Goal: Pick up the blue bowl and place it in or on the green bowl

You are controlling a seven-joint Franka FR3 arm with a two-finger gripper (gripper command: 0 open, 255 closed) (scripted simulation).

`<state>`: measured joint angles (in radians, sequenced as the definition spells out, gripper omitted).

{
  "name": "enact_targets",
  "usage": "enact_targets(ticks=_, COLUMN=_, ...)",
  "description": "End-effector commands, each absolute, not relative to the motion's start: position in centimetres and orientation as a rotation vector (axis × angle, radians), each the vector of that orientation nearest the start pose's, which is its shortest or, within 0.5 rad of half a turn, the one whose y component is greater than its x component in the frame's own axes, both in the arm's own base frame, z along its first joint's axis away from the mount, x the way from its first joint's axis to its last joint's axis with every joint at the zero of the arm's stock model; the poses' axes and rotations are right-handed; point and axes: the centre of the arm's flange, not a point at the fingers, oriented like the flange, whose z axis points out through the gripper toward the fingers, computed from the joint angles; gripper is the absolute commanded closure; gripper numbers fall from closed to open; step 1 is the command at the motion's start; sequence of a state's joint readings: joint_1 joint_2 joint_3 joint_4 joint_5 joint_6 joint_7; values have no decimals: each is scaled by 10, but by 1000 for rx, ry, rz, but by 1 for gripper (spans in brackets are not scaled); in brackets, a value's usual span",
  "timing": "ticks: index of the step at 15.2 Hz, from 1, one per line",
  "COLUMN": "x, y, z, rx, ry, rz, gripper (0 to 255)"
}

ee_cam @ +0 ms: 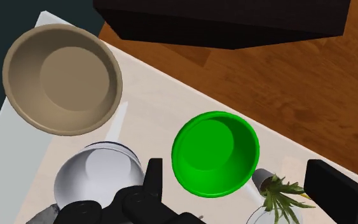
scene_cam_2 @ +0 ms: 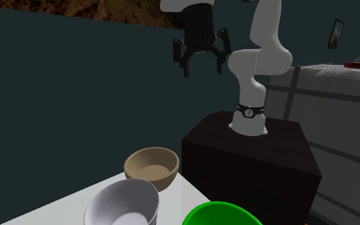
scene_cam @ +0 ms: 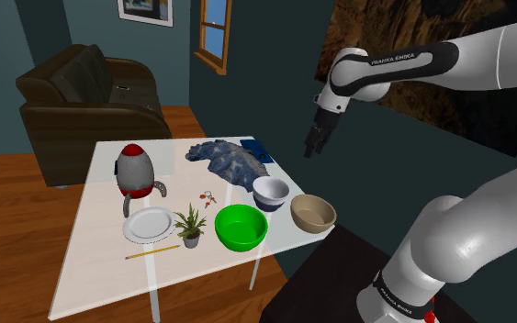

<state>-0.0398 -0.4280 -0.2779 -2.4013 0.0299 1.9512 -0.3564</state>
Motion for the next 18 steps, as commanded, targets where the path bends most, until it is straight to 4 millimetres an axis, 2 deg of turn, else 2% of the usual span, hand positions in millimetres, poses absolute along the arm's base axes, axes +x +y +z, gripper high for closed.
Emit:
enact_targets(ticks=1, x=410, y=-147, z=445, rx=-2992, ry=-78, rz=-19, gripper=0)
enact_targets(ticks=18, x=515, y=-266, z=283, rx=-2960, ry=-64, rz=-39, gripper=0)
